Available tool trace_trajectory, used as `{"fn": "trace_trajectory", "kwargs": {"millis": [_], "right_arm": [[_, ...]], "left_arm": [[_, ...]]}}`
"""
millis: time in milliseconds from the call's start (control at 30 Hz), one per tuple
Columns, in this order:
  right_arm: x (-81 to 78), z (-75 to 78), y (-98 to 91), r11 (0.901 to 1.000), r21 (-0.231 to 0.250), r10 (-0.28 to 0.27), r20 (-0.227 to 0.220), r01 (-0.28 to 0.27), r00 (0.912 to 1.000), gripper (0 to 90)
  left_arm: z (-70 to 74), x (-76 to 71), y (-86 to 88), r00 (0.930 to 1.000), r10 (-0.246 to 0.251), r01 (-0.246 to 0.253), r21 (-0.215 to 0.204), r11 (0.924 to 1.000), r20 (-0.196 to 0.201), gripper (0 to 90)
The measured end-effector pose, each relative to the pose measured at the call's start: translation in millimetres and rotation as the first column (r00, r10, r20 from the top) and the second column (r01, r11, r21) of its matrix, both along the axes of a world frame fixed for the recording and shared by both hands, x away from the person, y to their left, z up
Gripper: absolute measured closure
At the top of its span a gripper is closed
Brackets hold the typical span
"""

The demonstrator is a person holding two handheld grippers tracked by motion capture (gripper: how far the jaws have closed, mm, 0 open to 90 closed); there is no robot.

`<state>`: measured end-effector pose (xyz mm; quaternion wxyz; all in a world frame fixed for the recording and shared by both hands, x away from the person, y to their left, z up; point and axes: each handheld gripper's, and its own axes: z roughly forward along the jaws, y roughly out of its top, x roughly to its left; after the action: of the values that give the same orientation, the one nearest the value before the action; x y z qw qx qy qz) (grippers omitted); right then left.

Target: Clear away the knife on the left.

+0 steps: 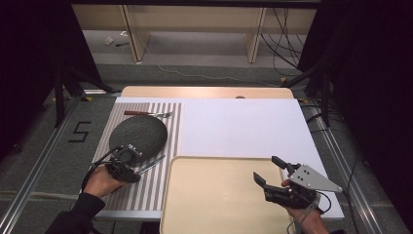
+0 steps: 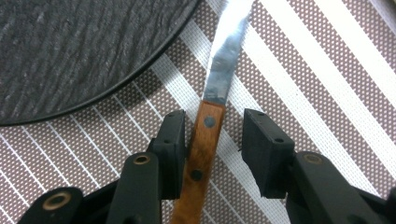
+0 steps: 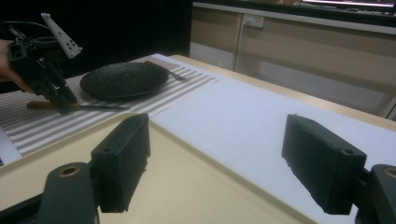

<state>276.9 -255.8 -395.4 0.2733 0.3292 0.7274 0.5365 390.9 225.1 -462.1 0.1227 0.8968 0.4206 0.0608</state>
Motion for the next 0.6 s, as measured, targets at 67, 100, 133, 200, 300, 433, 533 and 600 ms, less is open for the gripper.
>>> {"fn": "trace_trajectory", "kwargs": {"millis": [67, 100, 133, 200, 300, 433, 533, 600], "right_arm": [[0.2, 0.0, -0.1, 1.0, 0.0, 0.0, 0.002, 0.0, 1.0, 24.4], [0.1, 0.0, 0.0, 1.0, 0.0, 0.0, 0.0, 0.0, 1.0, 24.4], [0.1, -0.1, 0.0, 1.0, 0.0, 0.0, -0.001, 0.0, 1.0, 24.4], [0.1, -0.1, 0.1, 1.0, 0.0, -0.001, -0.001, 0.001, 1.0, 24.4], [0.3, -0.3, 0.4, 1.0, 0.001, 0.001, 0.001, -0.001, 1.0, 24.4], [0.2, -0.3, 0.3, 1.0, 0.0, 0.0, 0.0, 0.0, 1.0, 24.4], [0.2, -0.2, 0.3, 1.0, 0.001, 0.0, 0.0, 0.0, 1.0, 24.4], [0.3, -0.3, 0.3, 1.0, -0.001, 0.0, -0.001, 0.0, 1.0, 24.4]], "left_arm": [[3.9, 7.9, 5.8, 0.9904, -0.121, 0.114, 0.1, 0.9885, 0.068, 60.8], [-0.1, -4.8, -2.7, 0.998, 0.059, -0.059, -0.011, 0.9982, -0.024, 61.8], [-0.1, -4.9, -2.7, 0.998, 0.059, -0.059, -0.012, 0.9982, -0.024, 62.7], [0.0, -5.0, -2.7, 0.9983, 0.054, -0.054, -0.009, 0.9985, -0.022, 63.4], [0.6, -5.7, -3.1, 0.999, 0.036, -0.036, -0.006, 0.9993, -0.028, 67.2], [0.8, -6.8, -4.7, 0.9996, 0.012, -0.012, -0.002, 0.9999, -0.026, 75.2], [1.1, -8.2, -7.2, 0.9998, -0.01, 0.01, 0.019, 0.9998, -0.019, 76.2], [1.5, -8.4, -8.2, 0.9997, -0.018, 0.019, 0.028, 0.9994, -0.019, 76.4]]}}
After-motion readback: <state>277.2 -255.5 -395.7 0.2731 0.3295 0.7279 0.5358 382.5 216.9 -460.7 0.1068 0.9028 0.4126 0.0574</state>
